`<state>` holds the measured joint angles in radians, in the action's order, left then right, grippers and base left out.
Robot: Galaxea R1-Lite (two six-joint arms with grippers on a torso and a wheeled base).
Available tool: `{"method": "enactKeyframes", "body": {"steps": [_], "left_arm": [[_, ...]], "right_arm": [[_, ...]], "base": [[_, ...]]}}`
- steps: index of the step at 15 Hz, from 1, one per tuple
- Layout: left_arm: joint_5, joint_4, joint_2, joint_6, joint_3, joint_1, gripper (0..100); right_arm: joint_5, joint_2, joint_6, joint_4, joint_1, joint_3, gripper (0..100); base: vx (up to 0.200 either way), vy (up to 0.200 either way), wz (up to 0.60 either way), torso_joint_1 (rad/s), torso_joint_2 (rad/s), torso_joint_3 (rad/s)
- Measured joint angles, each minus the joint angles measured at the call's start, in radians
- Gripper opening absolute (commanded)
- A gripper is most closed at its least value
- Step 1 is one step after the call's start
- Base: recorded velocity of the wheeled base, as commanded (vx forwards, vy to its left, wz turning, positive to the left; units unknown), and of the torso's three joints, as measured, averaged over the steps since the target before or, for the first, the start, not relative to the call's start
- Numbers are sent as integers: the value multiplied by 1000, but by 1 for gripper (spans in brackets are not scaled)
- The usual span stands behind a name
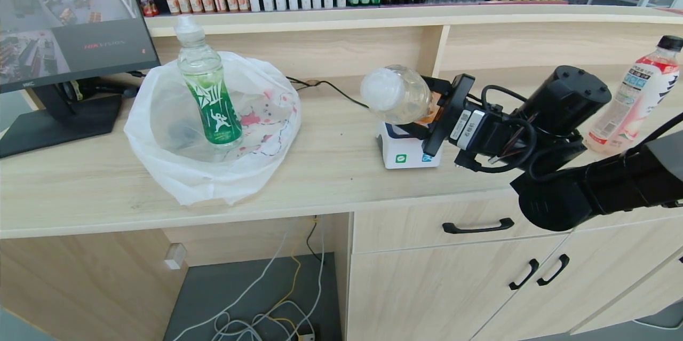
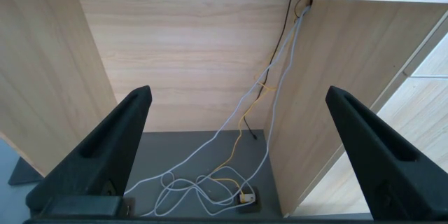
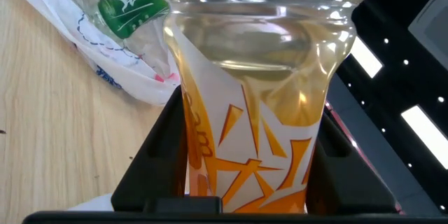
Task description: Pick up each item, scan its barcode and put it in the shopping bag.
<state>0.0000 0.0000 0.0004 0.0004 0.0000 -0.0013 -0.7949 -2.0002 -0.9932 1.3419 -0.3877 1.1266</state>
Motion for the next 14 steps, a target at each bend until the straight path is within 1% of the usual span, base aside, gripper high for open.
{"method": "enactKeyframes", "body": {"steps": [14], "left_arm": [[0, 0, 0, 0, 0, 0, 100]], "right_arm": [[0, -10, 8, 9, -3, 6, 0]], "base": [[0, 0, 0, 0, 0, 0]]}}
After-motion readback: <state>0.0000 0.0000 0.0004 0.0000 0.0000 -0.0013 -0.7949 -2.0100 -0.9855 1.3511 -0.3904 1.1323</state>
